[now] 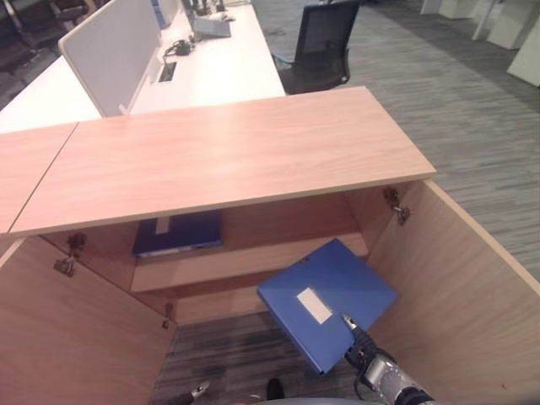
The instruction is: Put the empty folder in the office cabinet
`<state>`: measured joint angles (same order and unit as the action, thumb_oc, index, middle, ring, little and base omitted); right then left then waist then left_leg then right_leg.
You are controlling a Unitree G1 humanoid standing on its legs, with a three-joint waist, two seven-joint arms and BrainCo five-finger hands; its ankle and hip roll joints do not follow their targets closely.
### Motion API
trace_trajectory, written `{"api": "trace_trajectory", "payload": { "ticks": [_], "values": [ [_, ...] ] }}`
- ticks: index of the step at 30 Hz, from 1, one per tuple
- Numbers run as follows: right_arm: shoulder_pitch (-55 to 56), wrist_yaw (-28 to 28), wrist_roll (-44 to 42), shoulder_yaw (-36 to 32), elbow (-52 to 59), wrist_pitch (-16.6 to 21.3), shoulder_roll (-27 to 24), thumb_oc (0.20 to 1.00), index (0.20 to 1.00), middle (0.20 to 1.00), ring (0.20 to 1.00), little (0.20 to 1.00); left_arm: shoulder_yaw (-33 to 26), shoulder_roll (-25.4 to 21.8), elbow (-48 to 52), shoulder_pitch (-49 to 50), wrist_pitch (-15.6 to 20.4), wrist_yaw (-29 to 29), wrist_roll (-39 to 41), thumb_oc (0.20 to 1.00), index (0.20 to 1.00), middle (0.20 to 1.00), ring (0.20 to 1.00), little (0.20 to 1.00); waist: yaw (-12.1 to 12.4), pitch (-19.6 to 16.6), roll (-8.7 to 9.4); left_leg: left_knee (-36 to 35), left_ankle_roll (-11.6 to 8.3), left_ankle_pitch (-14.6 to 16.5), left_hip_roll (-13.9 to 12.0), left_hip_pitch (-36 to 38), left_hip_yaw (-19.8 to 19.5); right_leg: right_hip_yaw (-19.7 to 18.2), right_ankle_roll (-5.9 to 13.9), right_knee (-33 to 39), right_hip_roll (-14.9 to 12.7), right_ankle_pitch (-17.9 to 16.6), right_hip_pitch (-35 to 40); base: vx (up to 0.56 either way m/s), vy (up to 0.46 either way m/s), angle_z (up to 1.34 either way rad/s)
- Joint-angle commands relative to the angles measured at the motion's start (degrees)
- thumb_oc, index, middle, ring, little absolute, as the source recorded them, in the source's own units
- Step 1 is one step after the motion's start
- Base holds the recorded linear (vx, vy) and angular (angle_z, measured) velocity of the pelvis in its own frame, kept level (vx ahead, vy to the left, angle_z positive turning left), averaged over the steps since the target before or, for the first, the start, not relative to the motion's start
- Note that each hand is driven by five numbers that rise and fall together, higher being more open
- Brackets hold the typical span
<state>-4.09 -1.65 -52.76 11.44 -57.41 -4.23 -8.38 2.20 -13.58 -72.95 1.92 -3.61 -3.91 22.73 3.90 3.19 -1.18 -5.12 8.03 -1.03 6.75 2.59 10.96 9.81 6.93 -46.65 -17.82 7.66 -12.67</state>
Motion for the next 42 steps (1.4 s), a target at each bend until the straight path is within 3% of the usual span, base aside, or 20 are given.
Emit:
{"api": "trace_trajectory", "payload": {
  "ticks": [1, 2, 3, 7, 14, 21, 24, 25, 27, 30, 31, 42],
  "values": [
    [-3.2, -3.3, 0.5, -0.9, 4.7, 1.6, 0.4, 0.2, 0.2, 0.2, 0.2, 0.2, -1.5, -0.3, 0.5, 0.4, 0.7, 0.2, -2.1, 1.0, 1.0, 1.0, 1.0, 1.0, 0.9, 3.5, -1.36, 0.5, -5.06, 1.9, -4.4, -1.1, -1.2, 7.2, 0.43, 26.2, 1.7, -7.0, 11.8, 0.08, -0.018, -0.26],
    [-3.2, -3.5, 0.6, -0.7, 4.9, 1.4, 0.1, 0.2, 0.2, 0.2, 0.2, 0.2, -1.3, -0.4, 0.6, 0.3, 0.9, 0.2, -2.0, 1.0, 1.0, 1.0, 1.0, 1.0, 0.5, 4.3, -1.81, 0.6, -5.3, 1.6, -5.0, -0.8, -1.6, 7.5, -0.1, 27.7, 3.1, -5.8, 10.3, -0.03, -0.077, 0.24],
    [-3.5, -3.3, 0.2, -0.5, 5.4, 1.6, -0.5, 0.2, 0.2, 0.2, 0.2, 0.2, -1.2, -0.1, 0.7, 0.0, 1.1, 0.2, -1.9, 1.0, 1.0, 1.0, 1.0, 1.0, -0.6, 5.7, -2.04, 0.5, -5.35, 0.7, -5.4, -0.7, -2.2, 6.1, -0.45, 33.2, 6.7, -7.7, 5.9, 0.0, -0.114, 0.31],
    [-2.5, -3.2, 0.2, -0.3, 5.0, 2.1, -0.7, 0.2, 0.2, 0.2, 0.2, 0.2, -0.9, 0.3, 1.3, -0.1, 1.6, 0.7, -1.7, 1.0, 1.0, 1.0, 1.0, 1.0, -1.6, 6.4, -0.28, 0.9, -5.92, 1.5, -4.3, 0.5, -4.9, 4.0, -0.43, 40.5, 9.4, -9.4, 6.9, 0.1, -0.118, 0.31],
    [-3.6, -2.6, 2.5, 1.9, 5.1, 2.0, -1.5, 0.2, 0.2, 0.2, 0.2, 0.2, 0.1, 0.9, 2.0, 0.9, 1.4, 0.7, -1.1, 1.0, 1.0, 1.0, 1.0, 1.0, -0.9, 5.8, 0.16, 0.8, -7.58, 1.0, -6.4, -0.9, -6.7, 6.3, -1.59, 43.1, 10.8, -8.9, 8.3, 0.07, -0.139, 0.26],
    [-5.9, -1.7, 2.7, 5.0, 15.1, 3.8, -2.7, 0.2, 0.2, 0.2, 0.2, 0.2, 0.1, 0.6, 2.5, 2.0, 1.3, -0.2, -1.0, 1.0, 1.0, 1.0, 1.0, 1.0, 0.0, 6.6, 0.21, 0.2, -8.9, -0.3, -8.1, -2.6, -9.2, 9.7, -2.57, 42.4, 11.2, -6.9, 8.0, 0.01, -0.094, 0.3],
    [-6.9, -1.3, 0.9, 5.3, 23.4, 6.4, -4.3, 0.2, 0.2, 0.2, 0.2, 0.2, 0.6, 0.3, 3.5, 1.2, 1.7, -1.0, -0.9, 1.0, 1.0, 1.0, 1.0, 1.0, 0.4, 7.8, 0.2, 0.5, -10.08, 0.1, -9.1, -4.7, -9.3, 12.0, -2.59, 41.0, 10.7, -5.0, 7.0, -0.04, -0.081, 0.21],
    [-7.7, -0.7, 0.2, 4.7, 28.5, 8.0, -6.0, 0.2, 0.2, 0.2, 0.2, 0.2, 1.3, 0.2, 4.4, 0.2, 1.6, -1.2, -1.5, 1.0, 1.0, 1.0, 1.0, 1.0, 0.3, 8.6, 0.06, 1.3, -10.48, -0.4, -10.1, -7.2, -6.6, 14.5, -2.77, 40.0, 9.7, -4.3, 6.1, -0.05, -0.075, 0.52],
    [-10.3, 0.2, -0.3, 4.1, 34.7, 10.6, -8.3, 0.2, 0.2, 0.2, 0.2, 0.2, 2.4, 0.2, 5.4, -1.1, 1.9, -1.5, -2.7, 1.0, 1.0, 1.0, 1.0, 1.0, 0.1, 11.0, -0.76, 5.7, -10.07, -0.1, -11.0, -11.9, -4.1, 16.0, -2.91, 36.0, 7.9, -3.7, 3.1, -0.17, 0.004, 1.15],
    [-12.0, 0.9, -0.9, 3.5, 38.2, 12.2, -9.4, 0.2, 0.2, 0.2, 0.2, 0.2, 3.1, -0.1, 6.1, -2.3, 2.3, -2.1, -3.3, 1.0, 1.0, 1.0, 1.0, 1.0, -0.2, 12.5, -1.16, 9.6, -9.65, 0.7, -10.9, -16.1, -3.7, 16.0, -3.23, 32.1, 6.4, -3.0, -0.6, -0.17, 0.06, 0.41],
    [-14.3, 2.6, -0.7, 2.2, 41.6, 14.3, -10.5, 0.2, 0.2, 0.2, 0.2, 0.2, 4.0, -0.5, 8.1, -3.4, 2.8, -2.8, -3.3, 1.0, 1.0, 1.0, 1.0, 1.0, -0.3, 14.2, -1.65, 15.8, -9.05, 2.6, -10.5, -22.1, -3.9, 15.2, -3.95, 26.2, 4.4, -1.2, -5.8, -0.17, 0.089, 0.16],
    [-18.6, 8.8, -0.4, -2.4, 48.0, 19.7, -9.7, 0.2, 0.2, 0.2, 0.2, 0.2, 5.3, -1.3, 13.2, -3.8, 3.3, -5.4, -1.4, 1.0, 1.0, 1.0, 1.0, 1.0, 0.1, 16.8, -2.62, 34.6, -7.66, 9.2, -10.3, -39.6, -5.5, 12.2, -6.43, 8.3, 0.6, 6.3, -21.1, -0.05, 0.022, 0.07]
  ]
}}
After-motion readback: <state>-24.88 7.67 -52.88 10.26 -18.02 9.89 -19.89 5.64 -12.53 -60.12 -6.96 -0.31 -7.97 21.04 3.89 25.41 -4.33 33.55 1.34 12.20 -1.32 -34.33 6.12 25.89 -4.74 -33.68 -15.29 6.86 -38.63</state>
